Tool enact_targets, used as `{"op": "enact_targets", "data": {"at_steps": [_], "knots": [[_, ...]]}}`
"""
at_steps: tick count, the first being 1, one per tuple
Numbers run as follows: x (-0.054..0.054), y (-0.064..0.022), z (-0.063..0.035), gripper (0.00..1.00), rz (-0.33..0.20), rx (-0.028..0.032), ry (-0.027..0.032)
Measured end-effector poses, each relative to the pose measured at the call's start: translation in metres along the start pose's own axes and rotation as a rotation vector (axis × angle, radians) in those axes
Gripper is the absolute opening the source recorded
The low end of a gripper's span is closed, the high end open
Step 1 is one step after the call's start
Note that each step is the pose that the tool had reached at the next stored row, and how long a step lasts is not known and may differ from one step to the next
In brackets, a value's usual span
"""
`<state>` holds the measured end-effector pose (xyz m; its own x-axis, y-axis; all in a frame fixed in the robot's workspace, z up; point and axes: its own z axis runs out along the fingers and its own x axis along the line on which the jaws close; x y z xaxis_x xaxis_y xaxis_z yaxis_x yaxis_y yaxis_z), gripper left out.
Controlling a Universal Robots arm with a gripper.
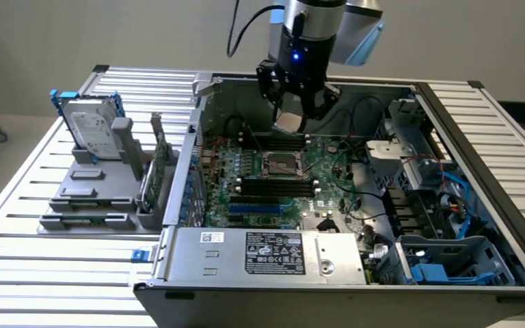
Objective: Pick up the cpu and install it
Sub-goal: 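Place the cpu into insertion slot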
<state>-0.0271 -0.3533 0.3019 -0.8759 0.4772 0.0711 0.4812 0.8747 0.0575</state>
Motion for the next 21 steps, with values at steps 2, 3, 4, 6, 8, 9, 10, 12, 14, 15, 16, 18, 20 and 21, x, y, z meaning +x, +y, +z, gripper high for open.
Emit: {"op": "enact_targets", "data": {"at_steps": [2,3,4,6,8,9,10,12,14,15,16,18,20,21], "knots": [[0.0,-0.0002,0.0035,0.55,0.036,-0.0025,-0.0021],[0.0,-0.0003,0.0051,0.55,0.054,-0.0037,-0.0031],[-0.001,-0.0004,0.0069,0.55,0.072,-0.0051,-0.0041],[-0.001,-0.0006,0.0107,0.55,0.109,-0.0079,-0.0063],[-0.001,-0.0008,0.0141,0.55,0.145,-0.0103,-0.0084],[-0.001,-0.0009,0.0158,0.55,0.162,-0.0115,-0.0093],[-0.001,-0.001,0.0175,0.55,0.18,-0.0128,-0.0104],[-0.001,-0.0012,0.0211,0.55,0.218,-0.0155,-0.0126],[-0.002,-0.0014,0.0245,0.55,0.253,-0.0181,-0.0146],[-0.002,-0.0015,0.0262,0.55,0.271,-0.0193,-0.0156],[-0.002,-0.0016,0.028,0.55,0.29,-0.0206,-0.0167],[-0.002,-0.0018,0.0314,0.55,0.327,-0.0233,-0.0188],[-0.002,-0.002,0.0344,0.55,0.363,-0.0258,-0.0209],[-0.003,-0.0021,0.0357,0.55,0.38,-0.0272,-0.0219]]}}
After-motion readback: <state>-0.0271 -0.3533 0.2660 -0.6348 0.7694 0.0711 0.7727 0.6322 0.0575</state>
